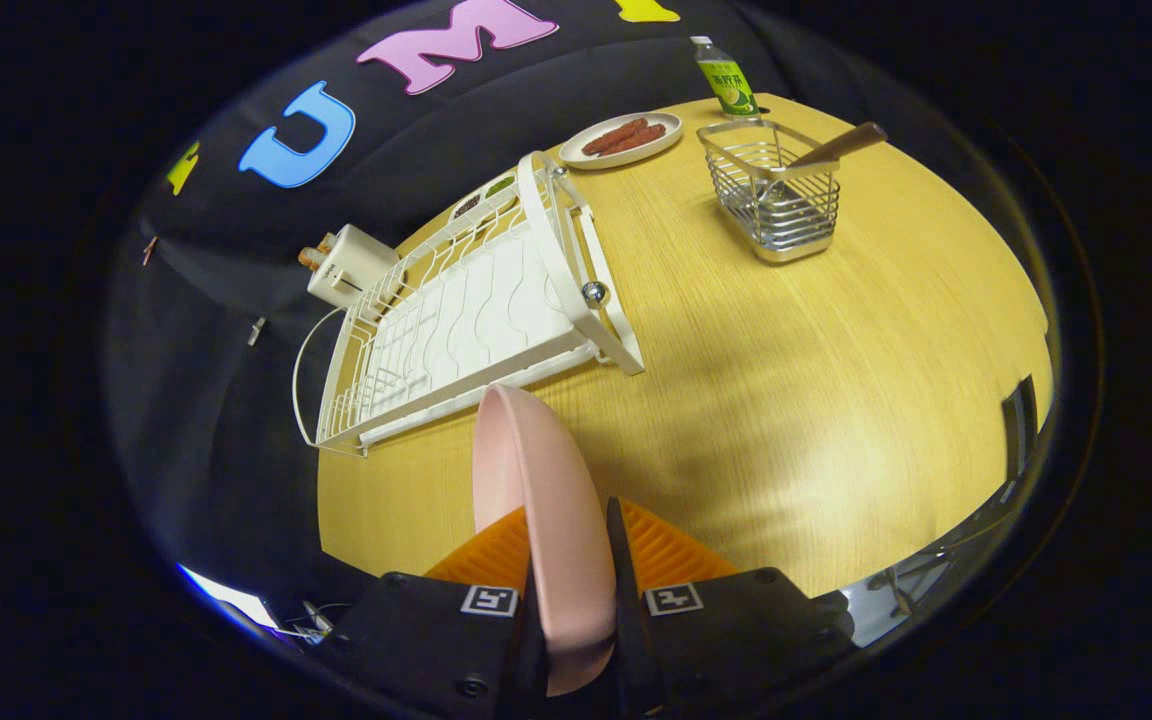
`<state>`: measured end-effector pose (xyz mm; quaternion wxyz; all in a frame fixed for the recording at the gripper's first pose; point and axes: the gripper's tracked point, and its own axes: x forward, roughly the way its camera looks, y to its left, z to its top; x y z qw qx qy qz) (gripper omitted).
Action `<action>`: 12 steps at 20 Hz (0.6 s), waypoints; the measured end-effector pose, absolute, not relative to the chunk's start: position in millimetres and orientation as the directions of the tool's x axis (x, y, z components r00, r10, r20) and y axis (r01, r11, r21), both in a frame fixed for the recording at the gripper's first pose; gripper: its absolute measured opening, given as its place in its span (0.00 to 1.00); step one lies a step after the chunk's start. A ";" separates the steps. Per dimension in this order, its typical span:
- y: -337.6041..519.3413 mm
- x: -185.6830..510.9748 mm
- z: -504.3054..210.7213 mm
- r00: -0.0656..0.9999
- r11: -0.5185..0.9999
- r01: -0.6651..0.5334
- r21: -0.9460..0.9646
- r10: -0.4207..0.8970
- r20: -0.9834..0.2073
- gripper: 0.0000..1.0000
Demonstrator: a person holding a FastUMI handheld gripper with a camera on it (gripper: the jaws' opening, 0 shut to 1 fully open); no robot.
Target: Take the plate from the dish rack, then take the spoon from the basket and place it into the plate.
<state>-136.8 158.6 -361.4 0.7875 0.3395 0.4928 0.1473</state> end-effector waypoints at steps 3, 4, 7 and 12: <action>161.2 -133.2 -367.1 0.470 0.740 0.109 0.663 0.550 -0.691 0.33; 161.7 -131.6 -369.7 0.470 0.755 0.096 0.649 0.541 -0.698 0.35; 161.7 -127.4 -372.2 0.475 0.795 0.068 0.603 0.506 -0.720 0.43; 152.6 -129.4 -384.5 0.464 0.858 0.037 0.512 0.439 -0.769 0.58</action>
